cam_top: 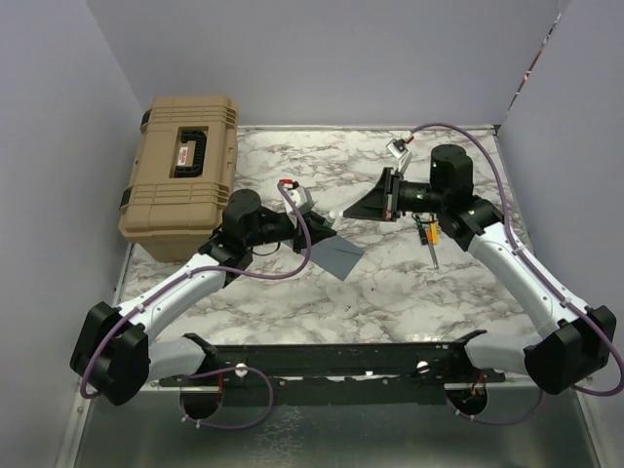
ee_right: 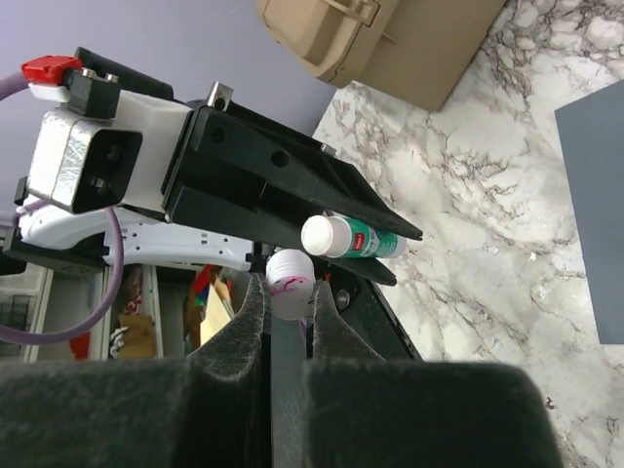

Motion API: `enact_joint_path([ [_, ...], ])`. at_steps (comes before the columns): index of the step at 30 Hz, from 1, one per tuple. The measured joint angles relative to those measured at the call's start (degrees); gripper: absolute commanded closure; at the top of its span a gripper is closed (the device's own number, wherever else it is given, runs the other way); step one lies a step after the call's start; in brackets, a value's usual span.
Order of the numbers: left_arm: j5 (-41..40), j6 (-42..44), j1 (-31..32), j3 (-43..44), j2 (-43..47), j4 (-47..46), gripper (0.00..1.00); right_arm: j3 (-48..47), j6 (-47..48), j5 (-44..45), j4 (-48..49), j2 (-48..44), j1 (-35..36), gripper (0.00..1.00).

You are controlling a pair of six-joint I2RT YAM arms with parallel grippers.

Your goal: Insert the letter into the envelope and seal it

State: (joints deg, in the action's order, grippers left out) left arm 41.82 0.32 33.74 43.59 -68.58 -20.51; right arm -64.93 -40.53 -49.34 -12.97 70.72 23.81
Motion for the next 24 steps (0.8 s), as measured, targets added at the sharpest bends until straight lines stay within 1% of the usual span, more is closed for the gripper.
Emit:
enact_joint_path([
  [7, 0.22, 0.0, 0.26, 0.0, 0.0, 0.13, 1.0, 0.72, -0.28, 1.73, 0.04, 1.09, 2.01, 1.0],
  [24, 0.39, 0.0, 0.63, 0.0, 0.0, 0.22, 1.0, 1.05, -1.53, 5.07, 0.35, 1.09, 2.1, 1.0],
])
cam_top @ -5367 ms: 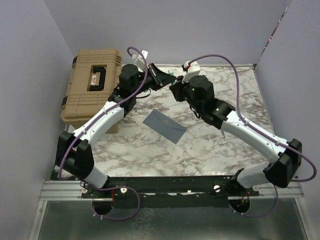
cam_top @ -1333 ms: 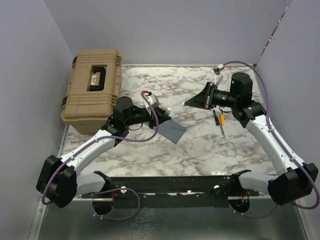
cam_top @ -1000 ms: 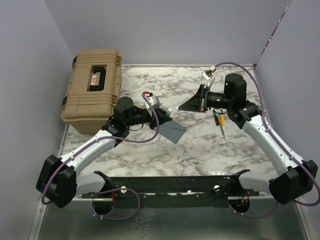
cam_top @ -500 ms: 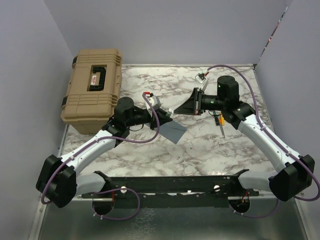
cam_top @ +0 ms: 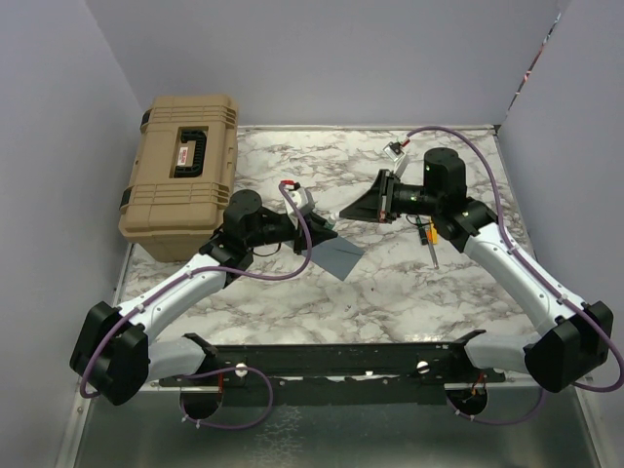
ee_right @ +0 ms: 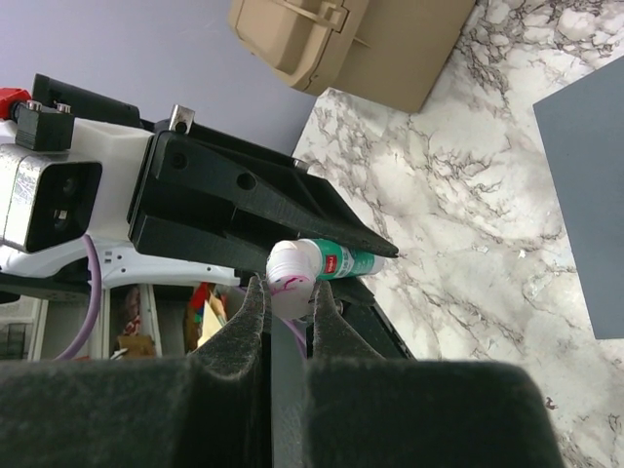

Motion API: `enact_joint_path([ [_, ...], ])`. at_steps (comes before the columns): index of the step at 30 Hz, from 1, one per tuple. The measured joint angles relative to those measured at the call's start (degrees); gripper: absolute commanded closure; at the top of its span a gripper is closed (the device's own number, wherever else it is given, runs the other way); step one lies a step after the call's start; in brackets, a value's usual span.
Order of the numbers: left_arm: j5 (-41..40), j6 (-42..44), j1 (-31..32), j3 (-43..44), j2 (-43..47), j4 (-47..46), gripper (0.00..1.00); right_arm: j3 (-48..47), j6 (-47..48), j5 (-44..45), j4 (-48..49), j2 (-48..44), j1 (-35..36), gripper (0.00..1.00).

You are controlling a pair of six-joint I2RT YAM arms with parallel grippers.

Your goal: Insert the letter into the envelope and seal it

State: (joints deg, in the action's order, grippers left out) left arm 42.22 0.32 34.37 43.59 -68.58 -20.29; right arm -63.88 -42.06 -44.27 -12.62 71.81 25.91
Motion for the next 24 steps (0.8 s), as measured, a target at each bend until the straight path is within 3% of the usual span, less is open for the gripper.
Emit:
enact_joint_path([
  [9, 0.7, -0.02, 0.02, 0.61, -0.2, 0.63, 1.0, 0.22, -0.33, -1.68, 1.18, 0.92, 0.28, 1.0],
  [24, 0.74, 6.32, -0.11, 8.39, -2.62, 16.85, 1.0, -4.2, 4.11, -1.7, -5.16, 4.09, 0.0, 1.0],
])
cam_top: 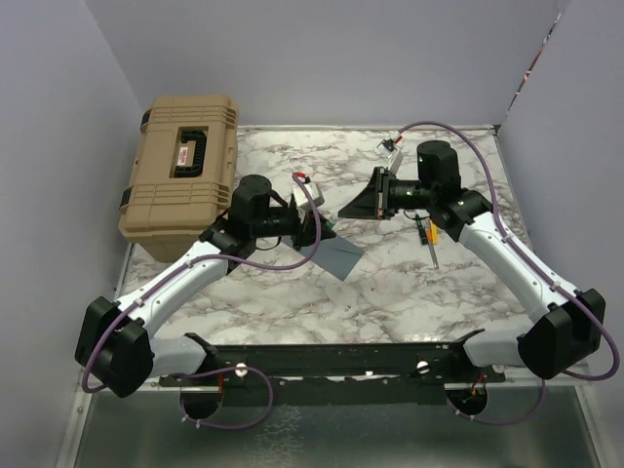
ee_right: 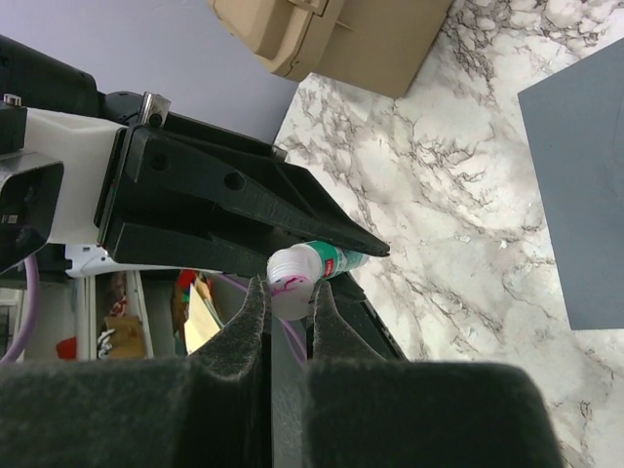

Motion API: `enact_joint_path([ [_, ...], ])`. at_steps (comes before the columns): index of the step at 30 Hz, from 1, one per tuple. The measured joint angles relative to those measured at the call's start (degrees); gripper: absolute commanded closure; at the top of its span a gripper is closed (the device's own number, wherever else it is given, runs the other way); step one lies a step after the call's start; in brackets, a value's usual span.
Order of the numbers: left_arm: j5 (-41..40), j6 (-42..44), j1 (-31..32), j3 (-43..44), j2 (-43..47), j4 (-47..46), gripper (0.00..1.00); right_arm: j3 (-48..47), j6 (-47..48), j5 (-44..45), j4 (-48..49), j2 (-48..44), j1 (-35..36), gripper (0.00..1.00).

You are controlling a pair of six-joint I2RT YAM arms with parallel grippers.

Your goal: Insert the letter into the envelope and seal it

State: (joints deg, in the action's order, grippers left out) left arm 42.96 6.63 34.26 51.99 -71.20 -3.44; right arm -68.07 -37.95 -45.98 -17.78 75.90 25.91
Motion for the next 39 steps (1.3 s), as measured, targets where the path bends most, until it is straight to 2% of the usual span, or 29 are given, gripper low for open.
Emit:
enact_joint_path([
  [13, -1.22, 6.47, 0.0, 8.11, -2.69, 12.44, 1.0, -4.11, 1.27, 0.66, -4.35, 2.05, -0.04, 1.0],
  [28, -5.62, 17.29, 1.14, 15.08, -6.86, 26.29, 1.0, -11.19, 7.45, 5.42, -16.52, 7.1, 1.66, 1.0],
  [39, -8.55, 23.82, 1.99, 15.89, -7.52, 30.64, 1.0, -12.22, 6.95, 7.76, -19.67, 9.18, 3.21, 1.0],
])
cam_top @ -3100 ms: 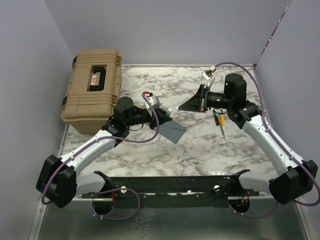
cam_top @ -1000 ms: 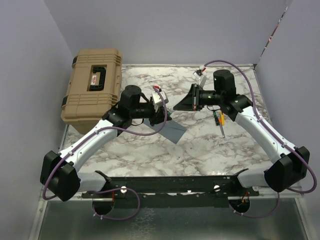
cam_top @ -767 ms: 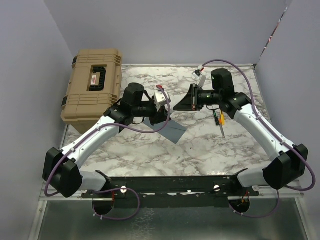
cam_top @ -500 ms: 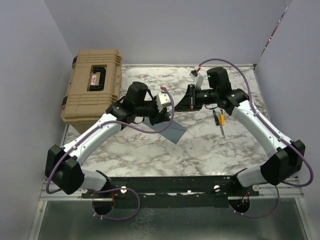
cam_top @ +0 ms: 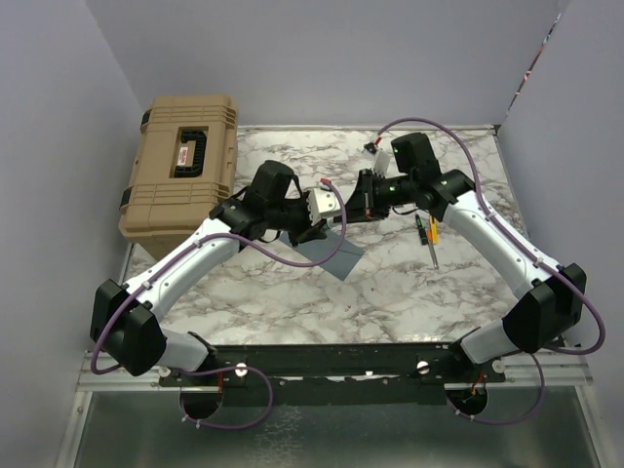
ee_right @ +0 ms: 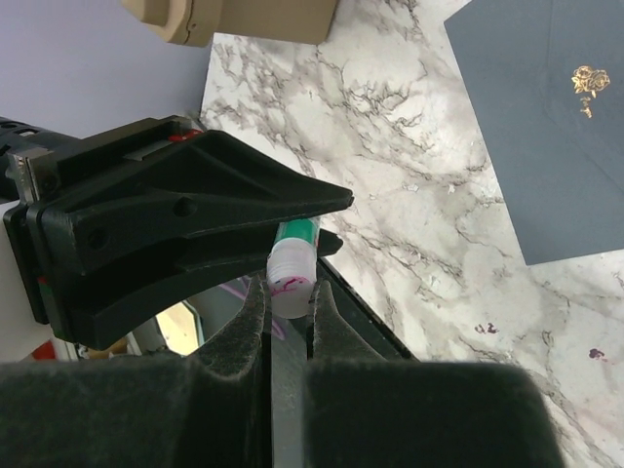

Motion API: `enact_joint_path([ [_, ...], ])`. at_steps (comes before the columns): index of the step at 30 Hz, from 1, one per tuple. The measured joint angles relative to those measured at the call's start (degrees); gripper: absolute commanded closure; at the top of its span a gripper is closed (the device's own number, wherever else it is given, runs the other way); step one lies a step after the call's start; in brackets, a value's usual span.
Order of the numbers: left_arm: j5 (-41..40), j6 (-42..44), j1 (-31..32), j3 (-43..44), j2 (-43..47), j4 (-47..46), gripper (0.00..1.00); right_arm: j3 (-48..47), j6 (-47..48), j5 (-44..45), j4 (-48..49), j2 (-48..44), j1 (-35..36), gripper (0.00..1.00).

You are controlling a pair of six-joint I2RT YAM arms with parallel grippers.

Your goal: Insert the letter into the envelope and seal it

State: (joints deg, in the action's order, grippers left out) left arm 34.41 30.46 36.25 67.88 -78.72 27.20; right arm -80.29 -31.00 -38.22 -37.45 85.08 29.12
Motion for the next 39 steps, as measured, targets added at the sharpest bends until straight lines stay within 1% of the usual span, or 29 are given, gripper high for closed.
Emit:
enact_joint_path([
  [15, -2.64, 3.74, 1.49, 1.38, -0.02, 6.43, 1.0, 4.11, -8.41, 1.05, 2.01, -0.02, 2.12, 1.0],
  [22, -3.13, 4.24, 1.62, 1.77, 0.04, 9.27, 1.0, 7.37, -12.79, 0.96, 5.62, -0.79, 3.08, 1.0],
  [27, -4.35, 4.28, 2.78, 2.08, 0.35, 11.93, 1.0, 8.72, -14.67, -0.37, 6.27, -0.85, 3.45, 1.0],
  [39, -7.89, 3.17, 5.07, 2.05, 3.63, 13.33, 1.0, 8.72, -17.18, -2.49, 6.4, -1.49, 4.55, 1.0],
])
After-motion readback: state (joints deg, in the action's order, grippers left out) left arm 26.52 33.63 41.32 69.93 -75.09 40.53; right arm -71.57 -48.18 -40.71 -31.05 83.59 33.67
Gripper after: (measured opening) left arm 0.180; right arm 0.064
